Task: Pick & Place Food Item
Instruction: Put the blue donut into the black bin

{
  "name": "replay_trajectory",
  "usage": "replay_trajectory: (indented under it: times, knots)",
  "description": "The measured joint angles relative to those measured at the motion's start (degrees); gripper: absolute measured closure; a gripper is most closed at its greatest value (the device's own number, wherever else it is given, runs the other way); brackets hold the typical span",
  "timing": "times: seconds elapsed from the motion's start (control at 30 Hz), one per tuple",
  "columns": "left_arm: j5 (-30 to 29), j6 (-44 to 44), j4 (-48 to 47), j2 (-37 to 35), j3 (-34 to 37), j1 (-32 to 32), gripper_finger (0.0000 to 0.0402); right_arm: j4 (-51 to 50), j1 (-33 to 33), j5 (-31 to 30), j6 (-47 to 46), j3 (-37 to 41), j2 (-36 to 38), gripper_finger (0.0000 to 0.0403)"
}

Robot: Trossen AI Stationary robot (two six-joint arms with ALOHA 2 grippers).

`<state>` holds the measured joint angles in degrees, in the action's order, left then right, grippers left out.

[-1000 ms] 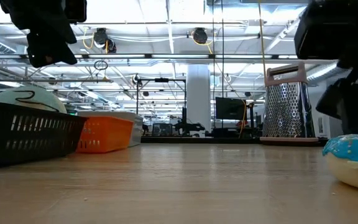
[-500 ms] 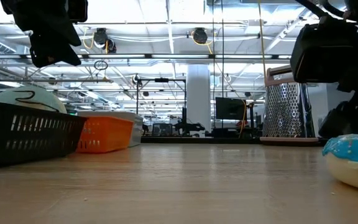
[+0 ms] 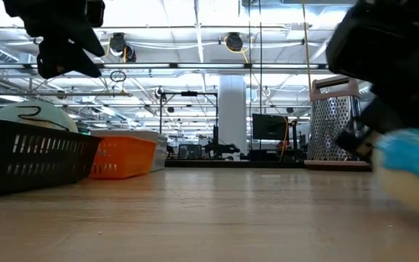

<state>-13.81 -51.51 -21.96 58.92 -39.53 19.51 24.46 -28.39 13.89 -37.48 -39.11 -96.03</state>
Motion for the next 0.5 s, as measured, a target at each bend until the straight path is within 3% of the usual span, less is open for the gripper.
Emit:
replay_trajectory:
  times: [0.17, 0.3, 0.5]
  knots:
    - [-3.6, -2.9, 2.9, 0.0, 0.0, 0.0, 0.0227, 6.5, 4.4, 0.0, 9.7, 0.0, 0.0, 0.0386]
    - [-6.3, -2.8, 9.4, 0.5, 0.0, 0.0, 0.0226, 14.3, 9.0, -0.6, 20.4, 0.0, 0.0, 0.0393]
    - [-8.3, 5.2, 25.0, 5.2, 0.0, 0.0, 0.0227, 25.0, 14.9, -13.5, 35.6, -0.1, 0.1, 0.0368]
